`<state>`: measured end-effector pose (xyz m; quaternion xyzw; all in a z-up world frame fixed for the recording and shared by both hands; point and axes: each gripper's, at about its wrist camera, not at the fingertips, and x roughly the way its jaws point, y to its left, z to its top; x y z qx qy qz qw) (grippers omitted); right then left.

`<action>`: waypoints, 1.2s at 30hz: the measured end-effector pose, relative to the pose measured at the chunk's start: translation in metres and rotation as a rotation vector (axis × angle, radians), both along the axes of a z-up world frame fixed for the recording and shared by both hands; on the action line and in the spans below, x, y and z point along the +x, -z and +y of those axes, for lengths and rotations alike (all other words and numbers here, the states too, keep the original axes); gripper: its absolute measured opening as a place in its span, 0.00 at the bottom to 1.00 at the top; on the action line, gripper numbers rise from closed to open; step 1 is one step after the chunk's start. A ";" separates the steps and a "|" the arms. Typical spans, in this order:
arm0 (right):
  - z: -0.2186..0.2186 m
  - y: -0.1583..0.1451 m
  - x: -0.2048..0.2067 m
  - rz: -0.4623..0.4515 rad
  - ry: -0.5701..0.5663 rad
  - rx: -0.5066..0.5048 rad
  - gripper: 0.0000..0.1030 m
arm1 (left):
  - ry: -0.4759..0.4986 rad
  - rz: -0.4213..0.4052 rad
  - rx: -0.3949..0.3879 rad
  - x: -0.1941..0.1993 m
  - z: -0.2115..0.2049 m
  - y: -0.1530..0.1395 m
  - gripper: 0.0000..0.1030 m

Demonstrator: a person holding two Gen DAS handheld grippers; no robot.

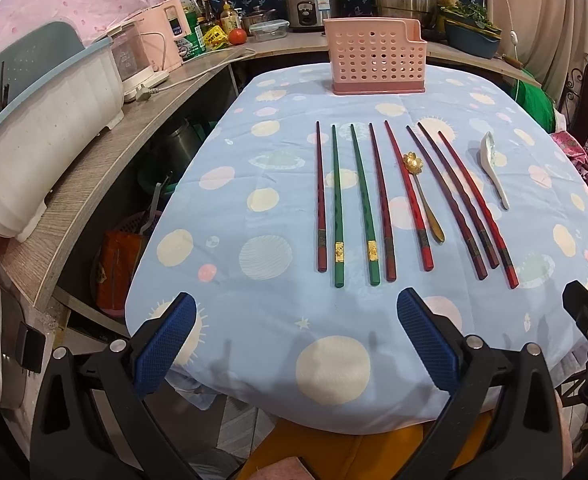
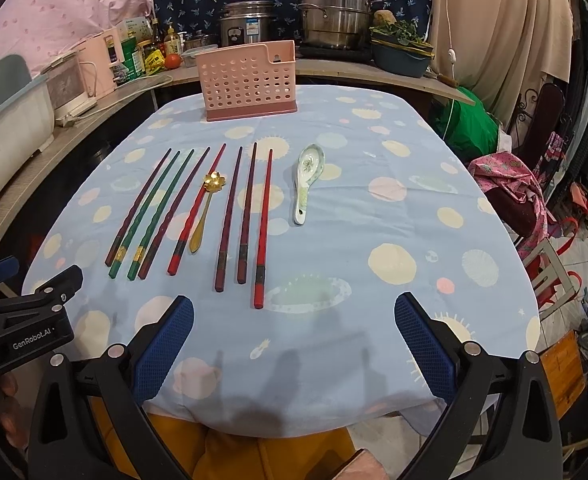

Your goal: Organize utensils

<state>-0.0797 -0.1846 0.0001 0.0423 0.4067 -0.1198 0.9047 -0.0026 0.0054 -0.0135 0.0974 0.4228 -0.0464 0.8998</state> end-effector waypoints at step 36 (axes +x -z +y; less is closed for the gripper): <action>-0.001 0.001 -0.003 0.001 0.005 0.004 0.94 | -0.013 0.003 0.001 -0.003 0.002 0.000 0.93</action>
